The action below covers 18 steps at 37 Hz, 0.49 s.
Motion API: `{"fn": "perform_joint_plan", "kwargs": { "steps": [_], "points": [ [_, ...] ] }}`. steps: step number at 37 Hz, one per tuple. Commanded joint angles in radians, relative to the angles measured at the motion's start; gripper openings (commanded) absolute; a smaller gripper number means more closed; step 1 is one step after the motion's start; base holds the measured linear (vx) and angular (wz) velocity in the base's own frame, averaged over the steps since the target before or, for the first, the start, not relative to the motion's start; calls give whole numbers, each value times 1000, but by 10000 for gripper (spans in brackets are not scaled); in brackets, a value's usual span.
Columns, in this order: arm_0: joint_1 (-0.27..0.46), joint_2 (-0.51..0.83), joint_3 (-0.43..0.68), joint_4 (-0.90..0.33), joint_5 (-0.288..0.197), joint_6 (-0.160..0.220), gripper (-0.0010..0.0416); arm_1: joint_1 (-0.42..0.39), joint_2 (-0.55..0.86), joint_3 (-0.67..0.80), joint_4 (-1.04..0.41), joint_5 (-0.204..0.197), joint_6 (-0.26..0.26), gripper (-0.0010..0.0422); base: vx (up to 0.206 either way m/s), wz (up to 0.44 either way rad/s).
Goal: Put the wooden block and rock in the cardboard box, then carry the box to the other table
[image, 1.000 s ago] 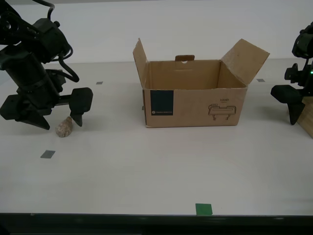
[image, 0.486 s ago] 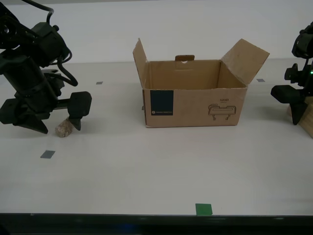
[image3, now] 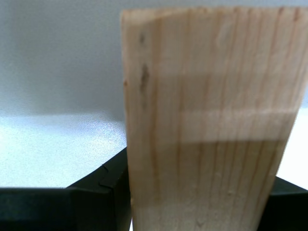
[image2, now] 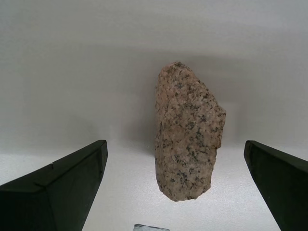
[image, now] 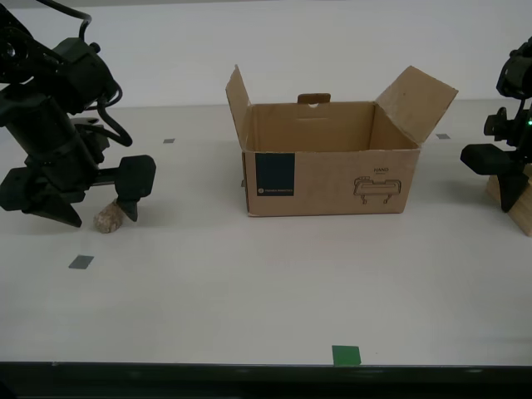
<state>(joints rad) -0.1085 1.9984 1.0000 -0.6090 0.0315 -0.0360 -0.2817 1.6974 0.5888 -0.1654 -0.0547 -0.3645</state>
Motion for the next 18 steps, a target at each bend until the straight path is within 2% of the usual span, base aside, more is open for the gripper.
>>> {"fn": "perform_joint_plan", "kwargs": {
  "steps": [1, 11, 18],
  "points": [
    [0, 0, 0, -1, 3, 4, 143, -1, 0, 0, 2, 2, -3, 389, 0, 0],
    [2, 0, 0, -3, 2, 8, 117, 0, 0, 0, 2, 2, -3, 389, 0, 0],
    [3, 0, 0, -5, 2, 10, 115, 0, 0, 0, 2, 2, -3, 386, 0, 0]
  ]
}}
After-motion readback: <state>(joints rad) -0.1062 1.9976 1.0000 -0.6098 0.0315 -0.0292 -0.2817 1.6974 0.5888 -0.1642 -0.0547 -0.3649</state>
